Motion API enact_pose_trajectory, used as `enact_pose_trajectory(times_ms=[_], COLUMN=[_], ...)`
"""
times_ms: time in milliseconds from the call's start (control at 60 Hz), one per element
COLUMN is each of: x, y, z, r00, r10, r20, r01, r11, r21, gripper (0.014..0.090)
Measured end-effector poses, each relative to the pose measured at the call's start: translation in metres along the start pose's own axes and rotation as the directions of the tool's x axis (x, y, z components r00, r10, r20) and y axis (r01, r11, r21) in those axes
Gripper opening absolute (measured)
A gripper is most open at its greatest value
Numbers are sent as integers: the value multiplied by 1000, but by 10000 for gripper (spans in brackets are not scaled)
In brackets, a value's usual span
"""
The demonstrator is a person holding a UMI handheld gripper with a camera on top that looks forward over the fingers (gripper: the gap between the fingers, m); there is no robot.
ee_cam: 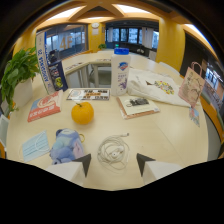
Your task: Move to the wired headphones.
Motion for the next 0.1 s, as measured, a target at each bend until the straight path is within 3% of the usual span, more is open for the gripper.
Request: enact_pose_trajectory(times_ms=[100], x=[0], y=[0], z=[0], r00=[1000], r10=[1], r20=[2], r01=[-1], r11=[1000], r21=[2], gripper=[860])
